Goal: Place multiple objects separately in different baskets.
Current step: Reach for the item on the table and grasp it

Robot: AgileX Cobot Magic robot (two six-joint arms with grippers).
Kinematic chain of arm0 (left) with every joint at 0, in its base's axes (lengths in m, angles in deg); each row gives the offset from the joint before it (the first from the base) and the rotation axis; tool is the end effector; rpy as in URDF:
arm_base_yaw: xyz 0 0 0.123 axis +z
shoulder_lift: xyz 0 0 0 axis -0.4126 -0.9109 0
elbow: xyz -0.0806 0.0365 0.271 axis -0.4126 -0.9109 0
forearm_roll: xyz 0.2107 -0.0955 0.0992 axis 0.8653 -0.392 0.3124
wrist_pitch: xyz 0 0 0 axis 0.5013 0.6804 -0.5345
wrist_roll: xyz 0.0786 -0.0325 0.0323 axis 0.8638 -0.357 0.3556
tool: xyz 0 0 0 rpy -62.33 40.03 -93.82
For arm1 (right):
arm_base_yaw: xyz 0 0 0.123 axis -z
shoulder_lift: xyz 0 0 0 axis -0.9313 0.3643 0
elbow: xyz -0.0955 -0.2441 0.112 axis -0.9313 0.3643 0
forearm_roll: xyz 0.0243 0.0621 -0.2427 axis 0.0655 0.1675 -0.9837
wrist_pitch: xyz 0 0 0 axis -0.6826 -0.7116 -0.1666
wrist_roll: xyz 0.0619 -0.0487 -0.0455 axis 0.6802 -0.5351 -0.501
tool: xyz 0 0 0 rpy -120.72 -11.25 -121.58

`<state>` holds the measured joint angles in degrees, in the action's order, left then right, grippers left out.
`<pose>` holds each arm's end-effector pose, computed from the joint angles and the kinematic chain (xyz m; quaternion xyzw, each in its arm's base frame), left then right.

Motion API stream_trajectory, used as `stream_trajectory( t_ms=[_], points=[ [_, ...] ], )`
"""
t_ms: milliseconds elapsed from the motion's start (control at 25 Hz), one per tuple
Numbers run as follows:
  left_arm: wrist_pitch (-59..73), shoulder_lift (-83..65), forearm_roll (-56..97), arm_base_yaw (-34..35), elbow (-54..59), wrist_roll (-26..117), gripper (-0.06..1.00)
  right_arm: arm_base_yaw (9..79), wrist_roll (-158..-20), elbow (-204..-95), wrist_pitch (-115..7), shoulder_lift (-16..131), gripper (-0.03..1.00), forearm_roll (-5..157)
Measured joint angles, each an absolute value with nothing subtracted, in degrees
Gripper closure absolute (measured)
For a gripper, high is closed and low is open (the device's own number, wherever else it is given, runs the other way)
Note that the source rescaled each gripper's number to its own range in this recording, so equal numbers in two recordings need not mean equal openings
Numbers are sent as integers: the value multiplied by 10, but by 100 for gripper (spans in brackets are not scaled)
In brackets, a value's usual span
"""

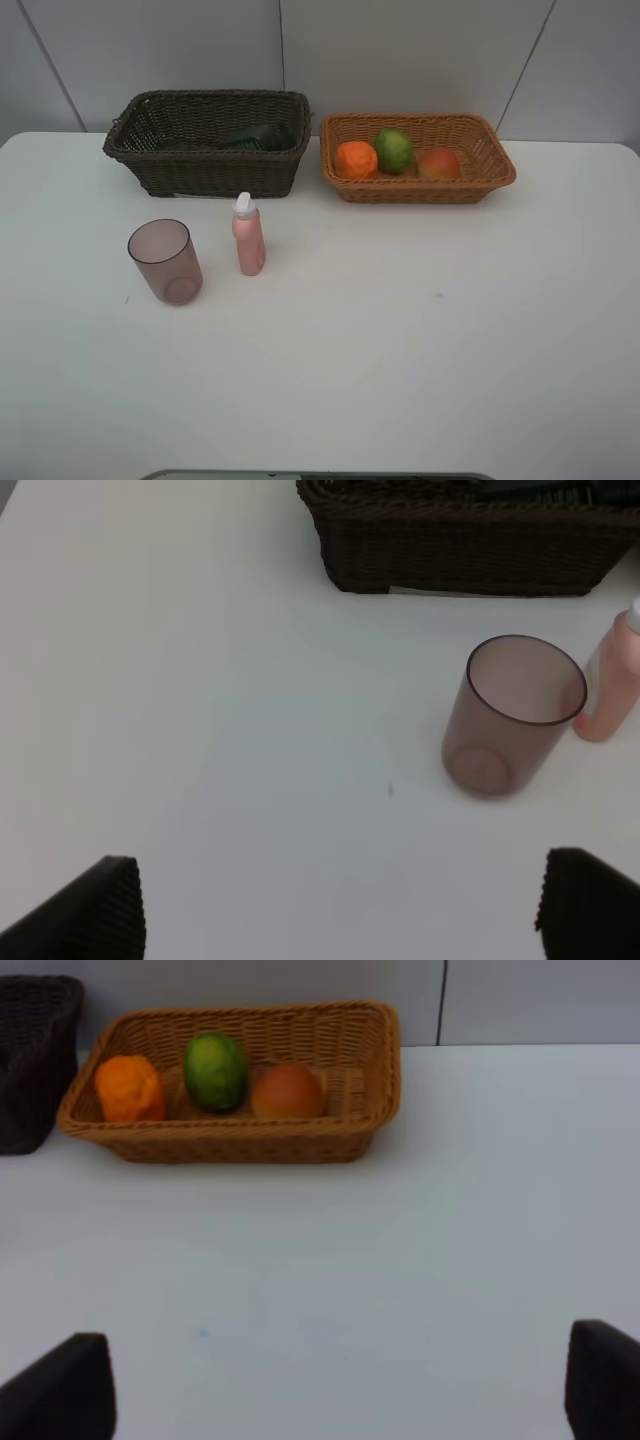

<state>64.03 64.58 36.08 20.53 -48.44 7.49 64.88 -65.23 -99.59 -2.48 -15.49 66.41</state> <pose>-0.0065 0.0029 0.2784 -0.0029 0.8502 -0.0206 0.5260 -0.0087 -0.0026 0.2850 -0.0223 0.8453 0.0076 0.5338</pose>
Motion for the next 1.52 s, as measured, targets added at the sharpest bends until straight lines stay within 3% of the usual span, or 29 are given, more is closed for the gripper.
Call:
stream_trajectory(
  t_ms=[1520],
  points=[
    [640, 646, 361, 205, -484, 75, -5, 653, -650, -996, -26, -158, -3, 663]
  ],
)
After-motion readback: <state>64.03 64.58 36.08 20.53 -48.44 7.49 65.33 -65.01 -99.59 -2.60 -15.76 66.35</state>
